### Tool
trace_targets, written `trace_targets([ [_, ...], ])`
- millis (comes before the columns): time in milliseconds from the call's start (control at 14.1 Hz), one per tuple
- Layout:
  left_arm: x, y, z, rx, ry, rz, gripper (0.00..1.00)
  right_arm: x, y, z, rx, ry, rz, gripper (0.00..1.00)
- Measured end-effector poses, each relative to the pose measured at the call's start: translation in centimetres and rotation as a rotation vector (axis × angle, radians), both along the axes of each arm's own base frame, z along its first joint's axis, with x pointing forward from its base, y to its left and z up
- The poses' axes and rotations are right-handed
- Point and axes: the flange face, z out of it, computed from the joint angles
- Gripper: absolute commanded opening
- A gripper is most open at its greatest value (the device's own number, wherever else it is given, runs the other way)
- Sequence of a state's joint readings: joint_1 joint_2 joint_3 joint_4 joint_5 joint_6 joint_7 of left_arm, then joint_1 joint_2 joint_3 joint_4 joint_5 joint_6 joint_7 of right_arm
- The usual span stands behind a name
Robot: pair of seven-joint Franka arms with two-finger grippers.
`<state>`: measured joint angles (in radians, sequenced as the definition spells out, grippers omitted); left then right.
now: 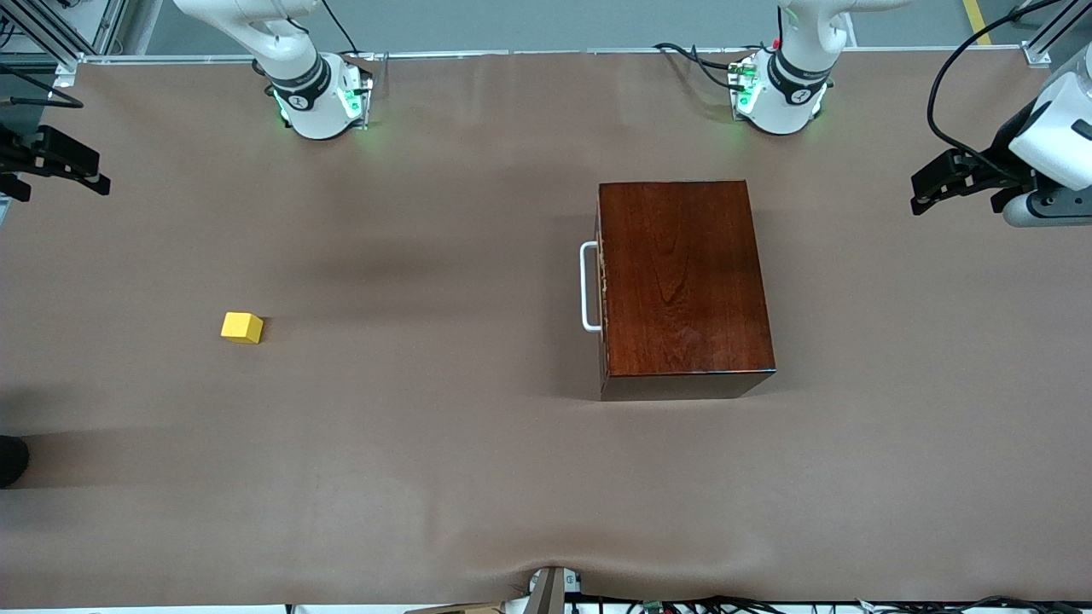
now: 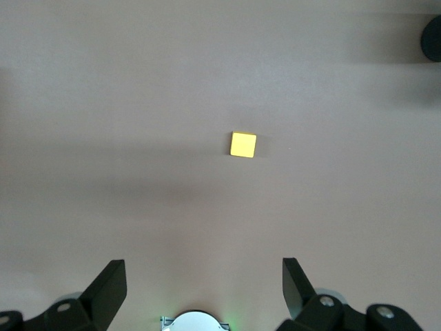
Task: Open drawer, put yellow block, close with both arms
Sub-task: 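Move the left gripper over the box toward the white drawer handle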
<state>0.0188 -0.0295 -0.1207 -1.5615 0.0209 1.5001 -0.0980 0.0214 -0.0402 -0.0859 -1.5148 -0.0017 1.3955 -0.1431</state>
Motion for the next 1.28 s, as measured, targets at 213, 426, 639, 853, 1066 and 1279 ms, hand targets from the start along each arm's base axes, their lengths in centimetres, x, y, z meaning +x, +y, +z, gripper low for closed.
trace_targets([
  [213,0.1,0.0,-0.1,0.000,0.003,0.000,1.00,0.0,0.0,0.0,0.000,0.000,0.000,1.00],
  [426,0.2,-0.5,-0.4,0.000,0.008,-0.008,1.00,0.0,0.0,0.0,0.000,0.000,0.000,1.00],
  [639,0.2,-0.7,-0.4,0.000,0.008,-0.013,1.00,0.0,0.0,0.0,0.000,0.000,0.000,1.00],
  [853,0.1,-1.1,-0.5,0.000,0.009,-0.020,1.00,0.0,0.0,0.0,0.000,0.000,0.000,1.00],
  [1066,0.5,-3.6,-0.9,0.000,0.013,-0.028,1.00,0.0,0.0,0.0,0.000,0.000,0.000,1.00],
  [1279,1.5,-7.7,-0.9,-0.013,0.000,-0.034,1.00,0.0,0.0,0.0,0.000,0.000,0.000,1.00],
])
